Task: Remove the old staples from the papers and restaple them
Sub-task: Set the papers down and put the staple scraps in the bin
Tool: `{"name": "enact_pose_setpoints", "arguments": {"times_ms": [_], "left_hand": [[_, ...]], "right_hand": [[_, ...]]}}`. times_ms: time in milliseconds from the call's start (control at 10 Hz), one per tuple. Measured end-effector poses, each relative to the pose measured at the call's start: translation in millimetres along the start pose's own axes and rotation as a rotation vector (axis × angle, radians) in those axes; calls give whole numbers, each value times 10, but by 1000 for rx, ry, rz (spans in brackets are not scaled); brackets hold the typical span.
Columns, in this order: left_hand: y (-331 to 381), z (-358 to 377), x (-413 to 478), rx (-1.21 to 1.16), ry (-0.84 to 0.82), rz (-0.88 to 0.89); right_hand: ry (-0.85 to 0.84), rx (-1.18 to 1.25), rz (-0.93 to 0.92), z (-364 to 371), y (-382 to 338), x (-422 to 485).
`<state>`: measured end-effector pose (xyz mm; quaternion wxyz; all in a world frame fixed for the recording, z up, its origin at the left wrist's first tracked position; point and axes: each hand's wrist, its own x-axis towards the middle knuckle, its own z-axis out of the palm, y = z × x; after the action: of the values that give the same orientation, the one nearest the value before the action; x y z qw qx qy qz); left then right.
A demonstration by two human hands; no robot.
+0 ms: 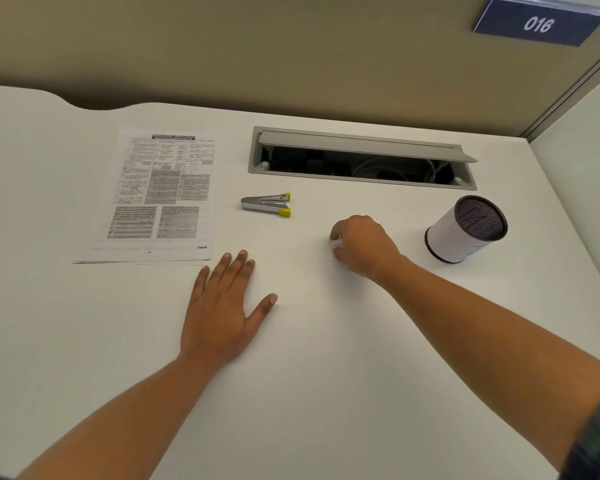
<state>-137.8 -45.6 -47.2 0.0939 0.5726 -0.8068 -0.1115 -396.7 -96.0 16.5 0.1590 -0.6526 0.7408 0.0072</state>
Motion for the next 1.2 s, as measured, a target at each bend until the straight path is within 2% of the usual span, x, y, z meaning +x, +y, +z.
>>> {"name": "enact_pose_setpoints", "arguments": {"times_ms": [300, 400, 700, 900, 1200], "left_hand": [[1, 2, 0, -7, 0, -3], [-2, 1, -2, -3, -4, -5], [-5, 8, 3, 4, -5, -5], [-17, 13, 0, -27, 0, 4], [-16, 7, 0, -24, 2, 8]], "right_hand": [[38, -98, 4, 28, -73, -22], [63, -66, 13, 19, -75, -8], [118, 360, 123, -383, 84, -46], [192, 549, 174, -794, 355, -238], [375, 550, 318, -1172, 963, -455]]}}
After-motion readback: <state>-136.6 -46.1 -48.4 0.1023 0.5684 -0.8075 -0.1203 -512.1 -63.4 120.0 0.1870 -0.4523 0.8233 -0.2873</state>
